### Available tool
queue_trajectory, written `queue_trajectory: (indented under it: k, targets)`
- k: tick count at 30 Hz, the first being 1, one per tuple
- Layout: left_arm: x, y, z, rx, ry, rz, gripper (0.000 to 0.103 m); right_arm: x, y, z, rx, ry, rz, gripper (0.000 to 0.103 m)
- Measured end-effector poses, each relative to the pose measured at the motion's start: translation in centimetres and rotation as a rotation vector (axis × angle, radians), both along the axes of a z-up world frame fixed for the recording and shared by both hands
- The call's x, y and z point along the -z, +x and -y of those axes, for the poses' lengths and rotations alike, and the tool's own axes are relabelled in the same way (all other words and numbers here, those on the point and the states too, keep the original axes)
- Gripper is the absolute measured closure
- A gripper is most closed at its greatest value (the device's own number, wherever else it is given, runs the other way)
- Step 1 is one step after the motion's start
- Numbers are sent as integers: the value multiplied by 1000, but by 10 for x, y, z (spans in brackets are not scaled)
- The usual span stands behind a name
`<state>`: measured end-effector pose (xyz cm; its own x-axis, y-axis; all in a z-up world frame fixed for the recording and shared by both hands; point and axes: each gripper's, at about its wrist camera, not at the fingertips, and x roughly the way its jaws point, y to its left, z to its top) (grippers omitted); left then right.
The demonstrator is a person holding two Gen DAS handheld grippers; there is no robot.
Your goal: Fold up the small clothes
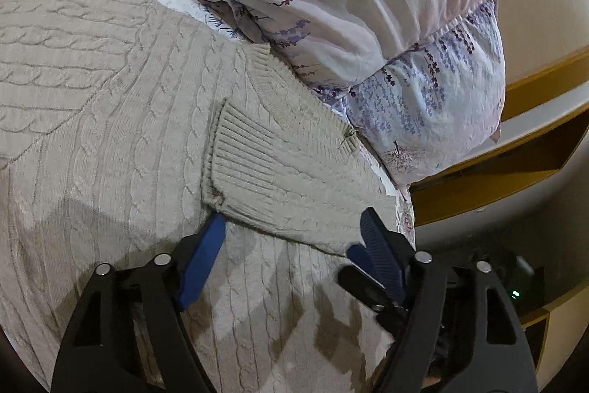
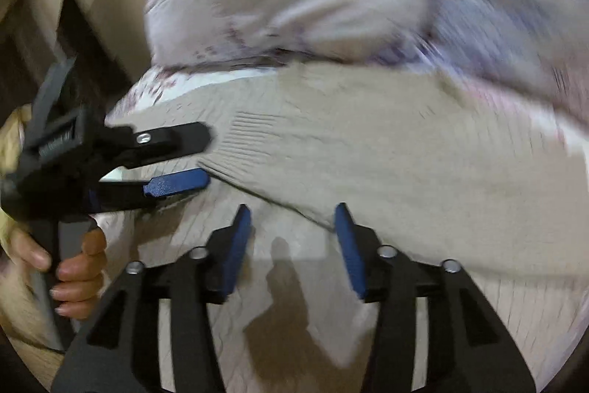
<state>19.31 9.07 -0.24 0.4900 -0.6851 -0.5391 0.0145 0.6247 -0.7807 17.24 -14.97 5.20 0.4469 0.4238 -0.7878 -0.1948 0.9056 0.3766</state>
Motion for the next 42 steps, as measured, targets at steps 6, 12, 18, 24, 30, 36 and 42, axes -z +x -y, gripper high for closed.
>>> queue_trajectory:
  k: [6, 12, 18, 24, 30, 36, 42]
  targets:
    - [10, 12, -4, -36, -10, -49, 71, 17, -29, 100, 324, 239, -113, 49]
    - [6, 27, -1, -36, 51, -29, 96, 35, -43, 170, 616, 342, -106, 52]
    - [-18, 25, -10, -48, 177, 59, 96, 42, -39, 193, 735, 305, -69, 66]
    - [1, 23, -9, -42, 260, 4, 96, 44, -38, 184, 740, 207, -44, 95]
    - [-2, 18, -5, -31, 296, 6, 91, 20, -48, 167, 710, 105, -23, 68]
    - [-21, -11, -34, -45, 265, 53, 67, -7, -30, 111, 480, 36, 44, 54]
    - [-40, -54, -113, -217, 269, 87, 52, 3, 6, 47, 283, -35, 14, 53]
